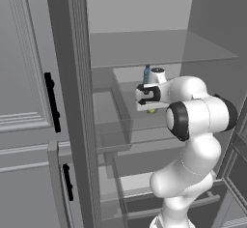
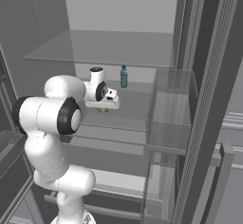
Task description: Grab a lemon wedge from the fridge and one ice cube from the ice bowl, and put them in the glass of lemonade.
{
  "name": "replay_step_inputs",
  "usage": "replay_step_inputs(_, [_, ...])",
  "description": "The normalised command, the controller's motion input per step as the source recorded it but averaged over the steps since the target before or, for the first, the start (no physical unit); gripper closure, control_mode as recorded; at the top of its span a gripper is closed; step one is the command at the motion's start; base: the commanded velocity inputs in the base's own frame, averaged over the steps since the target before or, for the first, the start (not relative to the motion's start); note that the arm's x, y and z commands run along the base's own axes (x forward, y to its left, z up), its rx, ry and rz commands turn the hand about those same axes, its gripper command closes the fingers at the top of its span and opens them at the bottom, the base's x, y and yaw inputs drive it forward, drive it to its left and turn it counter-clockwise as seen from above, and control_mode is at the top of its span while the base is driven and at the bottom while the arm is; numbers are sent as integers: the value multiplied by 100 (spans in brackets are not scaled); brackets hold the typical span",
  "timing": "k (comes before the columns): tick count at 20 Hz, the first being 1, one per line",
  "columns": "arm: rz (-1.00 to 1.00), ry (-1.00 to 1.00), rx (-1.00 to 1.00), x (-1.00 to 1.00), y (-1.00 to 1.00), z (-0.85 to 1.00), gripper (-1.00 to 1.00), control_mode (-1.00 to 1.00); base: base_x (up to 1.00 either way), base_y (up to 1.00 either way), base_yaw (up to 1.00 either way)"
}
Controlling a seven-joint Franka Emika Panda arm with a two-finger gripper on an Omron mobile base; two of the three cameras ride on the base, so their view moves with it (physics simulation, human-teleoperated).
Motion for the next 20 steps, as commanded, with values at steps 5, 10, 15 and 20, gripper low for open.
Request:
replay_step_inputs(5, [0,-6,0,-6,0,-25,100,-100,0,0,0])
replay_step_inputs(10, [0,-5,0,-57,0,-20,100,-100,0,0,0])
replay_step_inputs(15, [0,-3,0,-93,0,17,100,-100,0,0,0])
replay_step_inputs(20, [0,-9,0,-100,0,52,100,-100,0,0,0])
